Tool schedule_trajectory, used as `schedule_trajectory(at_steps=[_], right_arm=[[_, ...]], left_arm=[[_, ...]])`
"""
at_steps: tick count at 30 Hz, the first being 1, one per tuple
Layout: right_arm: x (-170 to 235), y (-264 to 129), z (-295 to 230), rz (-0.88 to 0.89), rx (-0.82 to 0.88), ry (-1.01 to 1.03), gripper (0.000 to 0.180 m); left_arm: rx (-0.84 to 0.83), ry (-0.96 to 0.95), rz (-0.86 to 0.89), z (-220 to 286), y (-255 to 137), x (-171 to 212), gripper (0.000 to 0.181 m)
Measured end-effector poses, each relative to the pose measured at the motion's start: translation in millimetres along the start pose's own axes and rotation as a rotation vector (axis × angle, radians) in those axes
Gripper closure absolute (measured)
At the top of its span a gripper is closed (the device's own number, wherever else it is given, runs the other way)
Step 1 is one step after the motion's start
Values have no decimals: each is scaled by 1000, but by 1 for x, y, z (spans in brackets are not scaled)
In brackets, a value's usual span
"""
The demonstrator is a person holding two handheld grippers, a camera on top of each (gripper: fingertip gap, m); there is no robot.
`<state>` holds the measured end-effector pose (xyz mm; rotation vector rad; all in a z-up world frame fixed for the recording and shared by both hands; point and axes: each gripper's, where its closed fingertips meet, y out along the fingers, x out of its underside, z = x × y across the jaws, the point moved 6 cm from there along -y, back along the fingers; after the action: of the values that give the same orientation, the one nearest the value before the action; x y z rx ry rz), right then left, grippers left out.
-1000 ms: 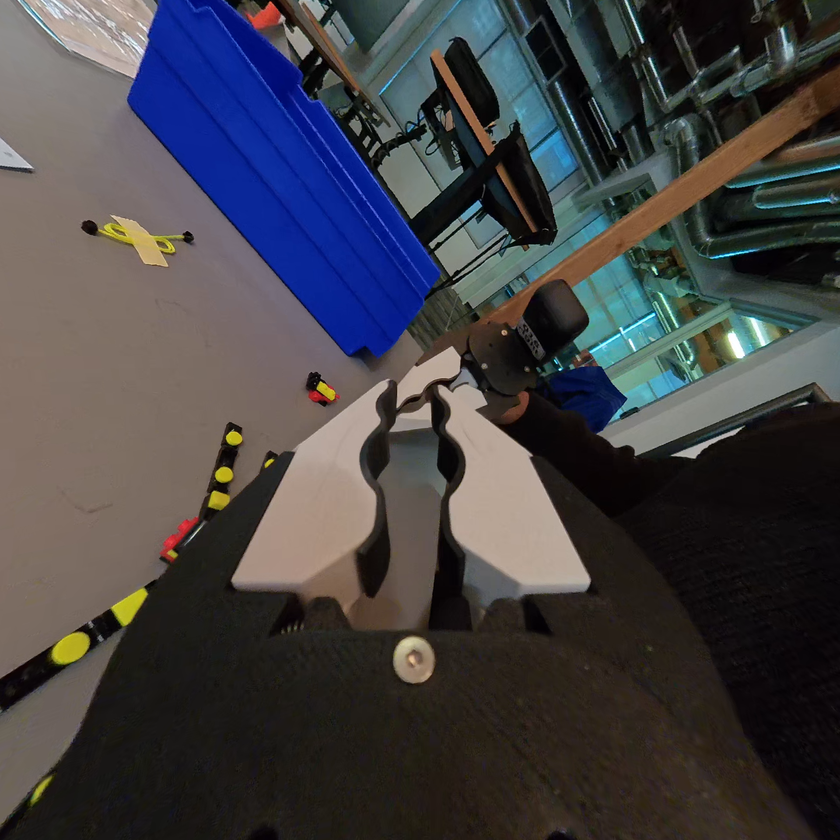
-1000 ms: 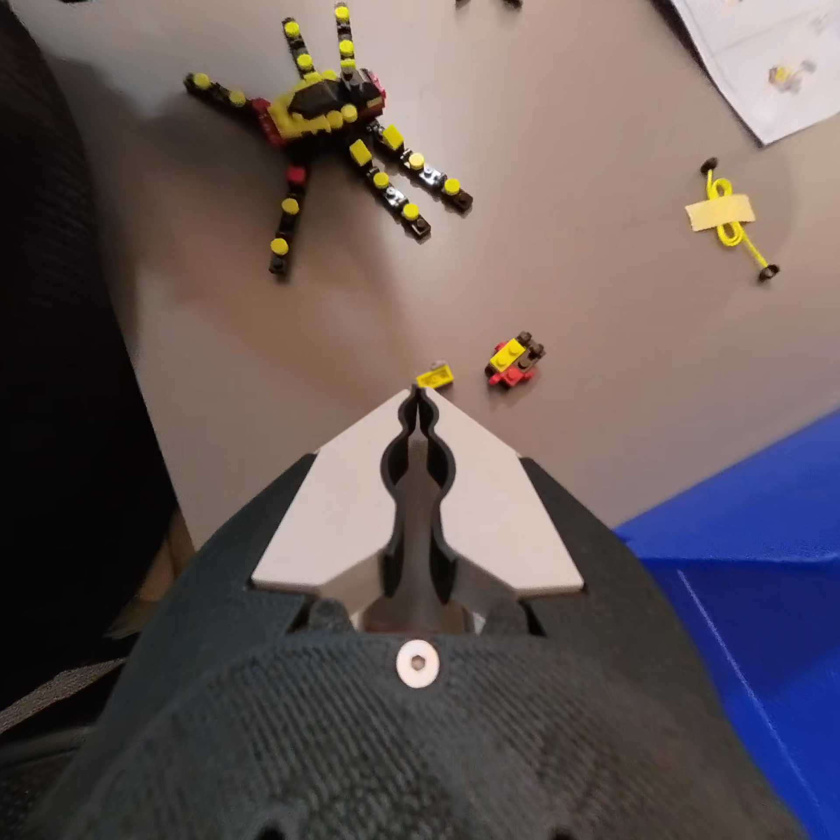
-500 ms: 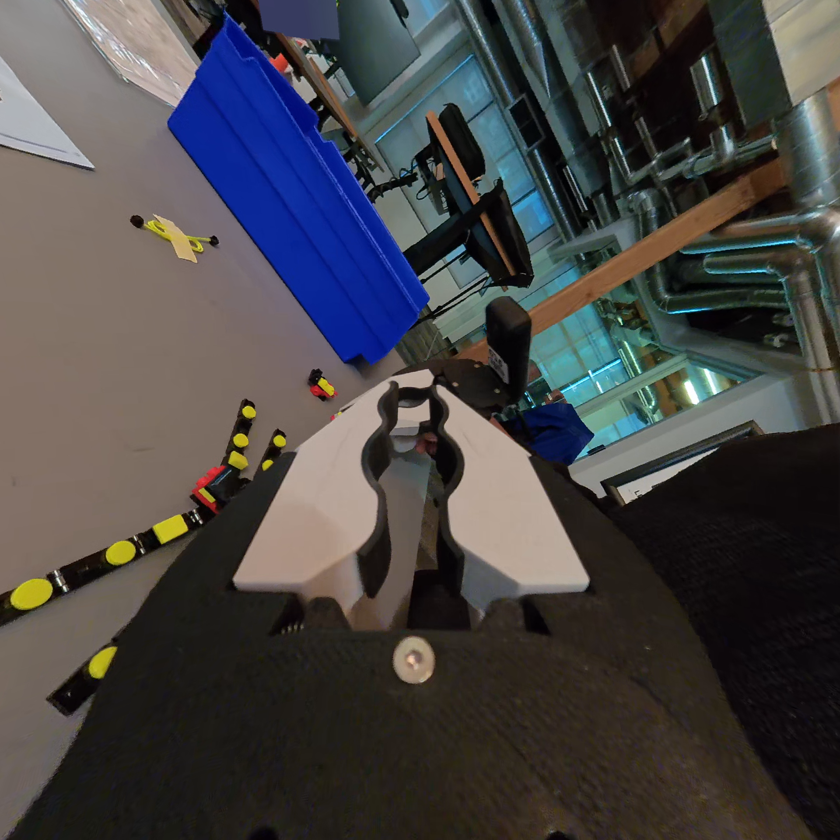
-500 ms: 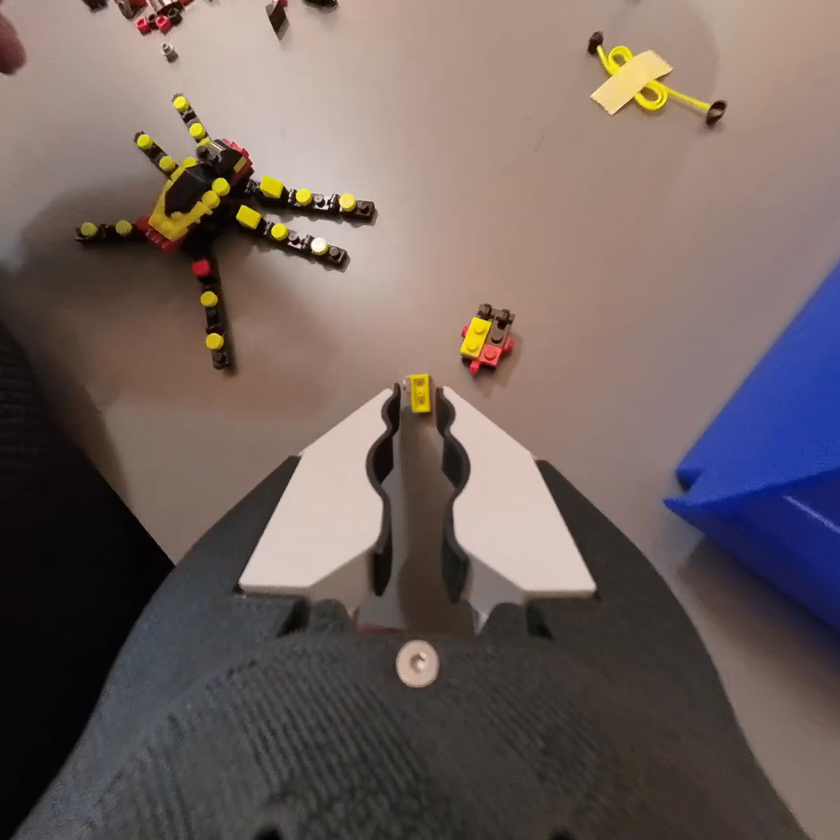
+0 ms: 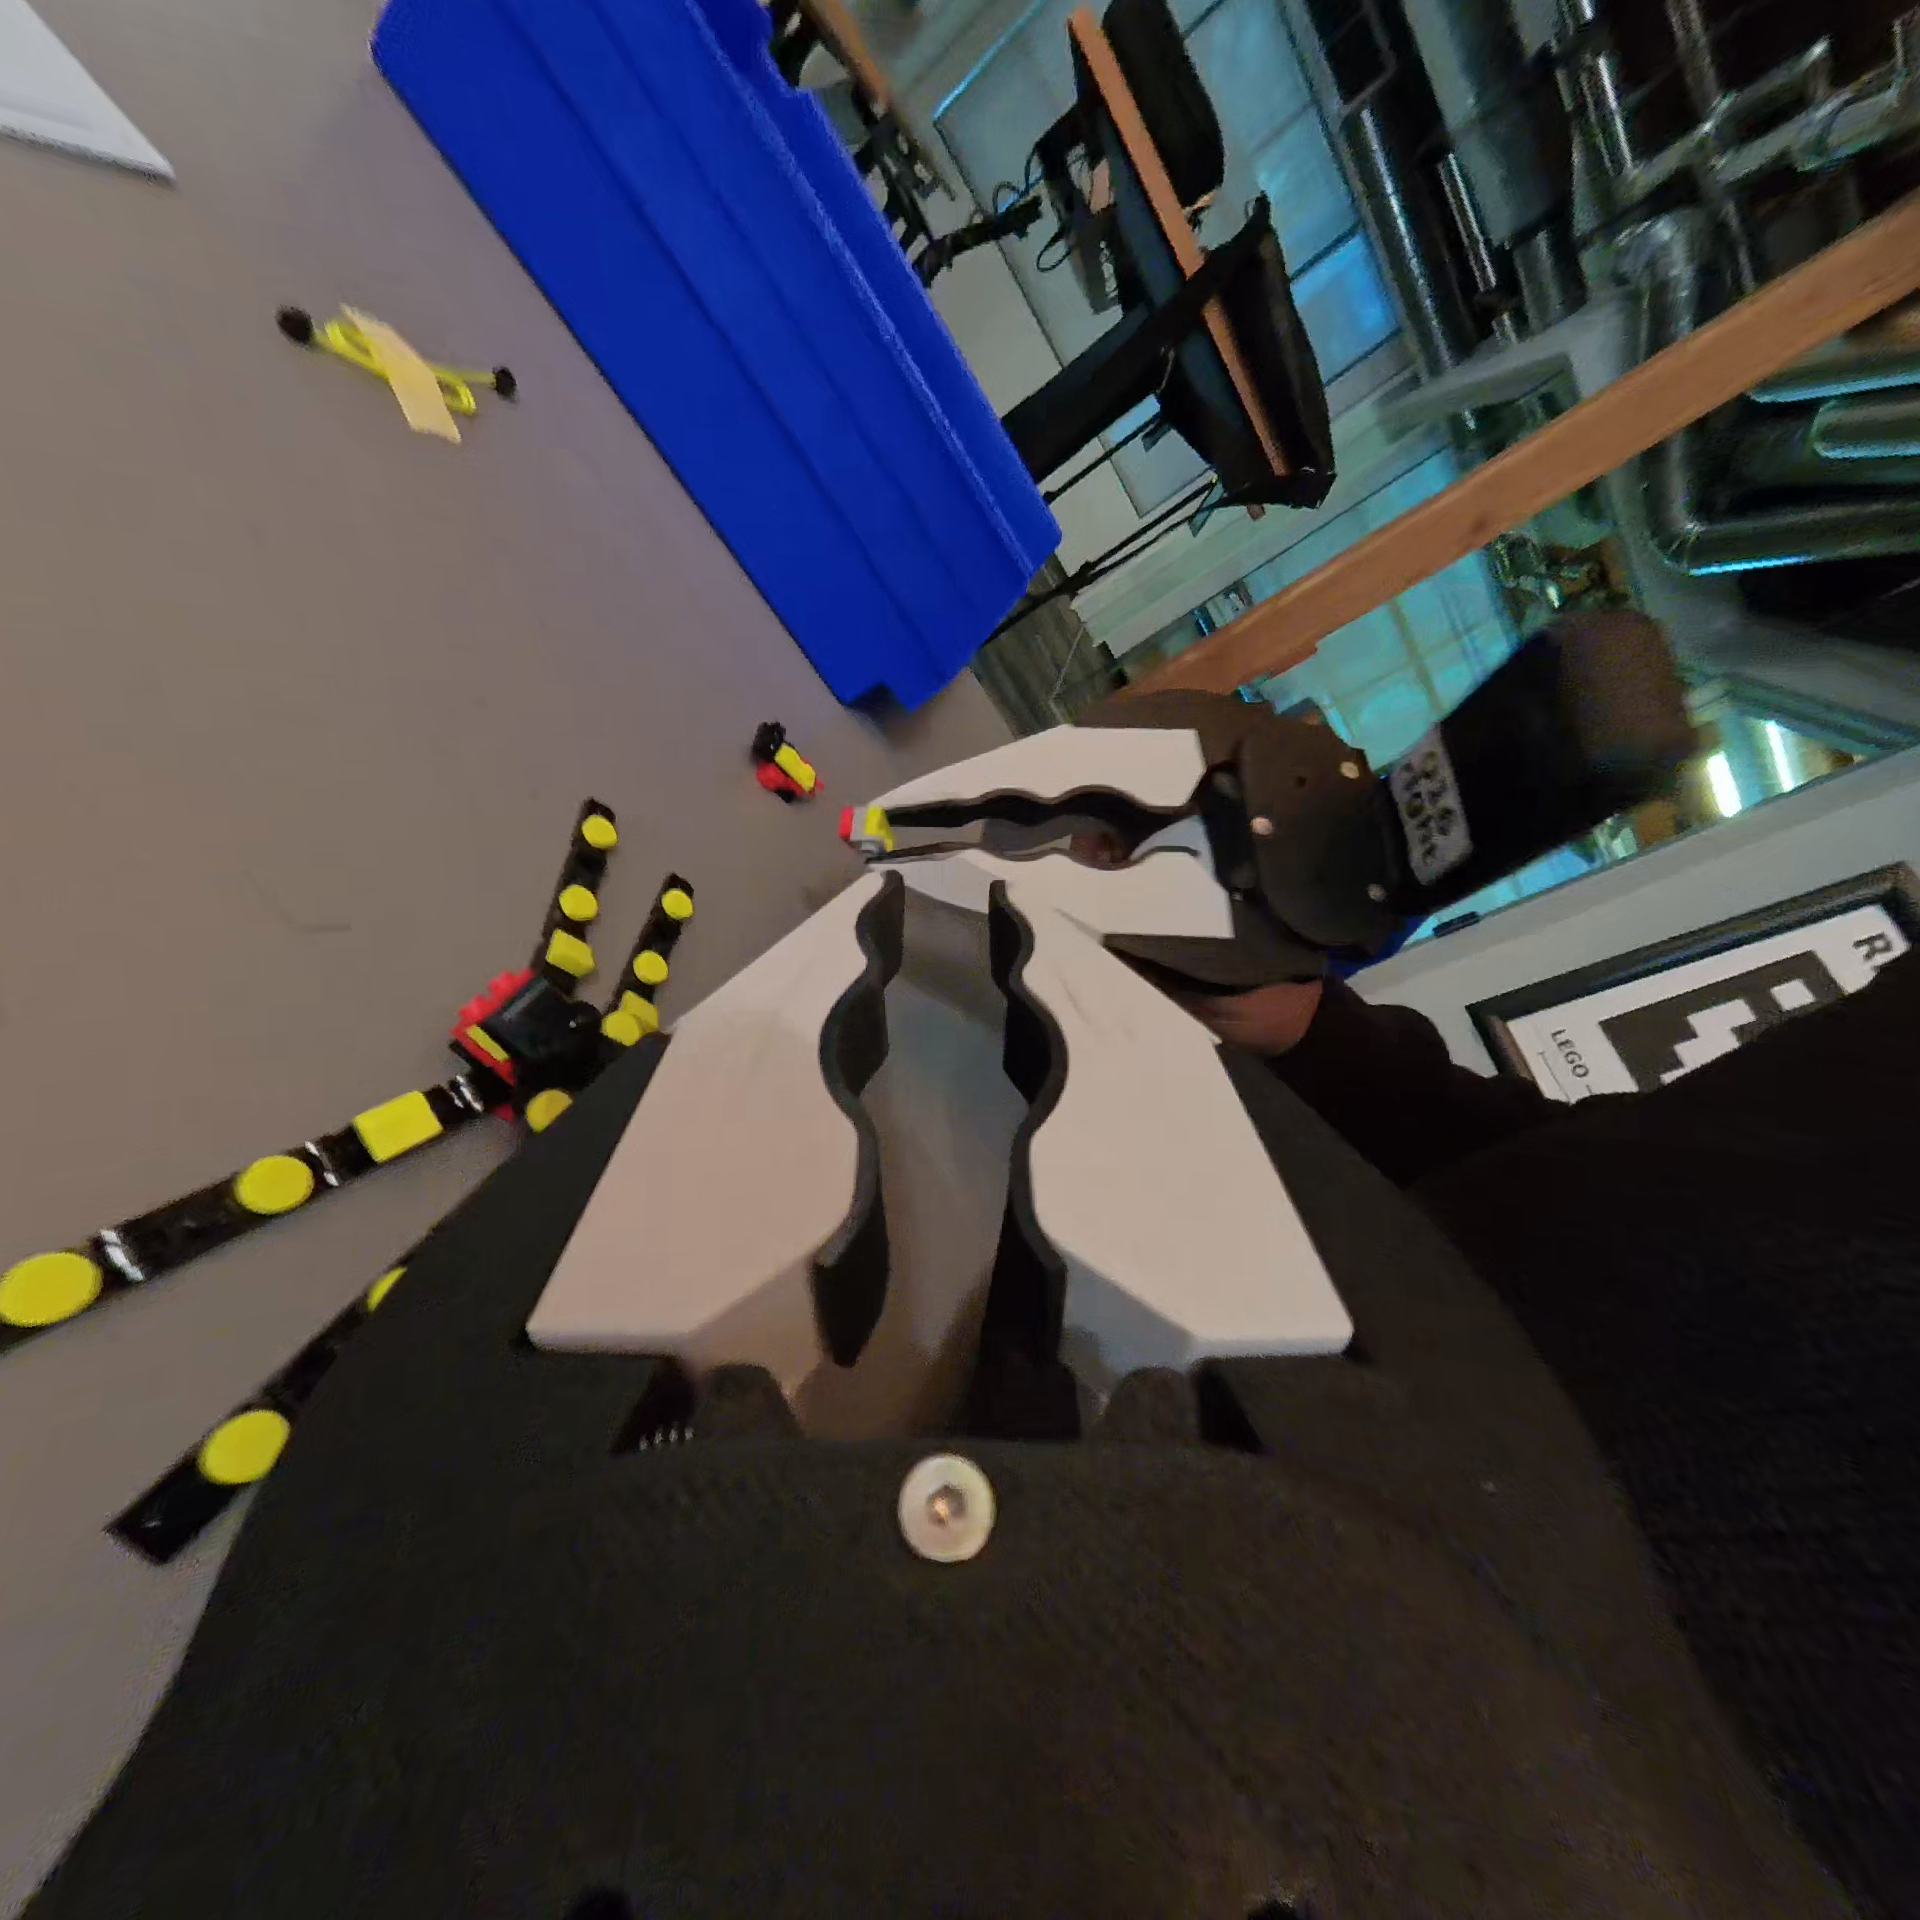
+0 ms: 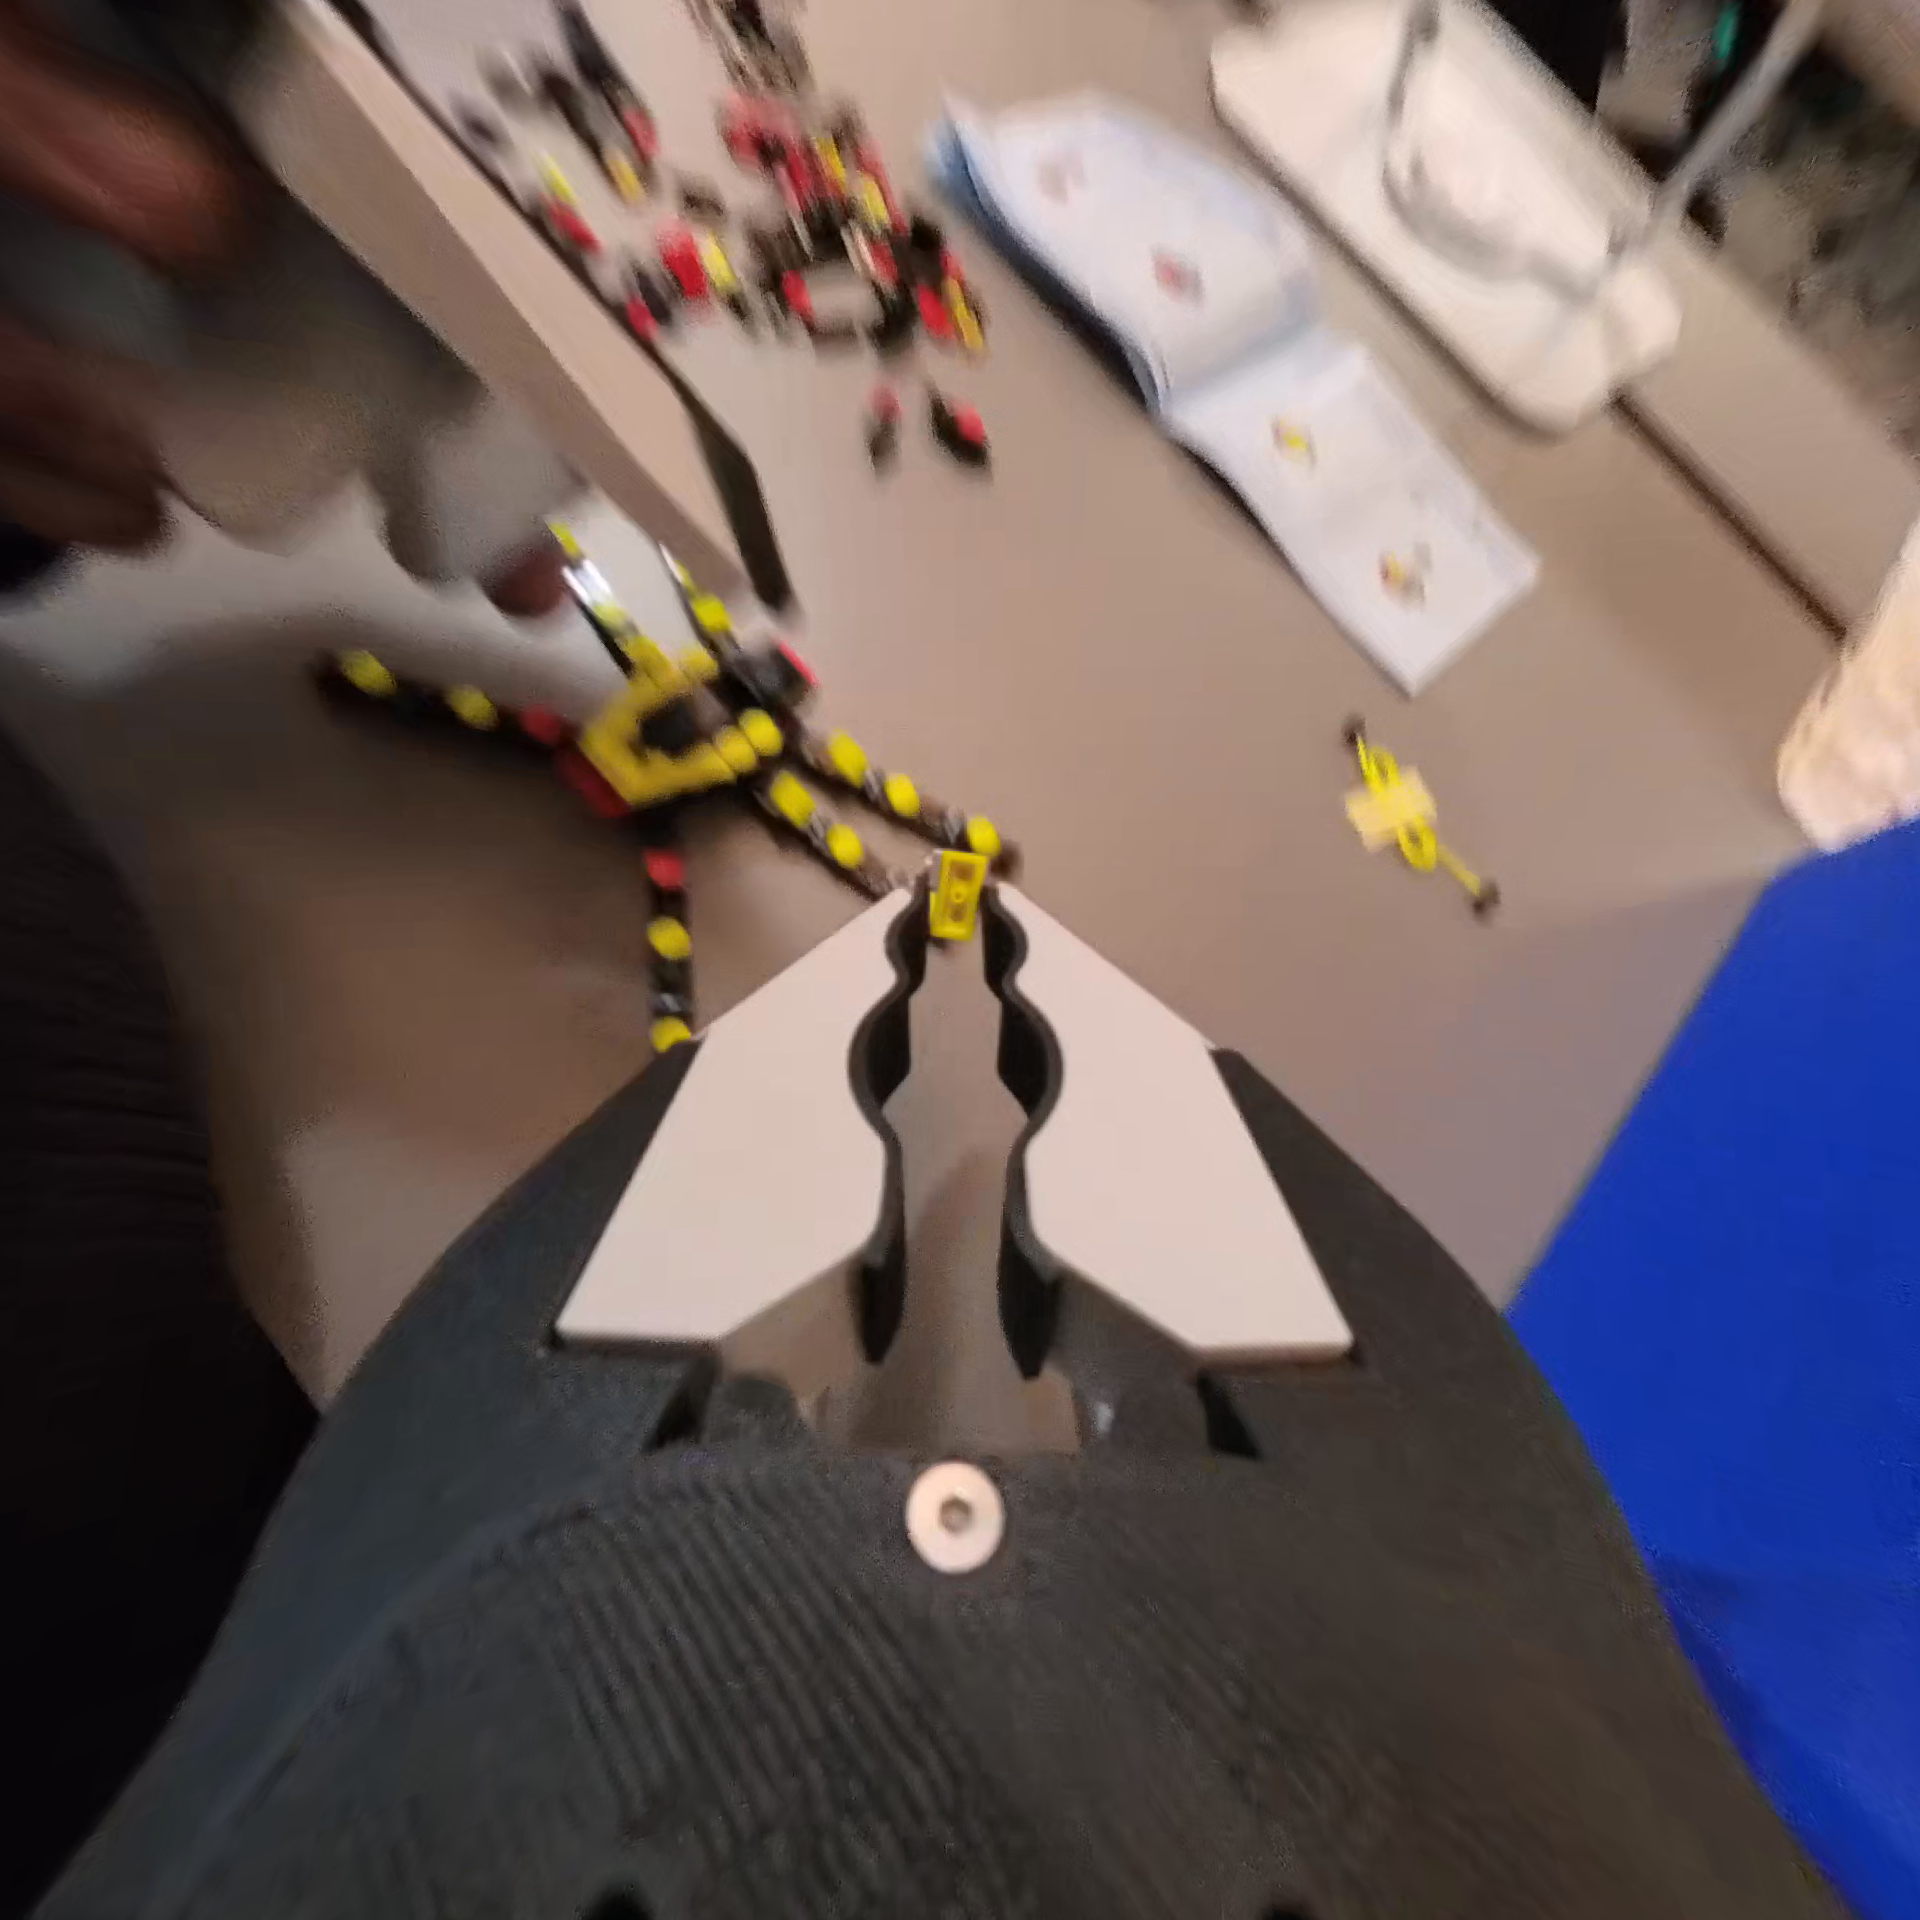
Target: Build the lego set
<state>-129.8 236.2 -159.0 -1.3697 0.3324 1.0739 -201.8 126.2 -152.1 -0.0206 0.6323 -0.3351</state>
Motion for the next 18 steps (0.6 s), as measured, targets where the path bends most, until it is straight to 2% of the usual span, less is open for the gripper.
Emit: schedule_trajectory(at_steps=[1,3,6,15,18], right_arm=[[-10,-1,-6,77,-27,-20,172],[-24,-2,-15,188,-54,-66,172],[-32,-7,-19,256,-53,-133,172],[-31,-15,-24,280,-75,-191,172],[-32,-18,-26,296,-75,-198,172]], left_arm=[[6,-26,1,0,2,2,167],[1,-86,15,-2,5,5,164],[-16,-104,15,-3,6,7,163],[80,-90,31,10,10,6,164],[92,-96,33,12,10,7,172]])
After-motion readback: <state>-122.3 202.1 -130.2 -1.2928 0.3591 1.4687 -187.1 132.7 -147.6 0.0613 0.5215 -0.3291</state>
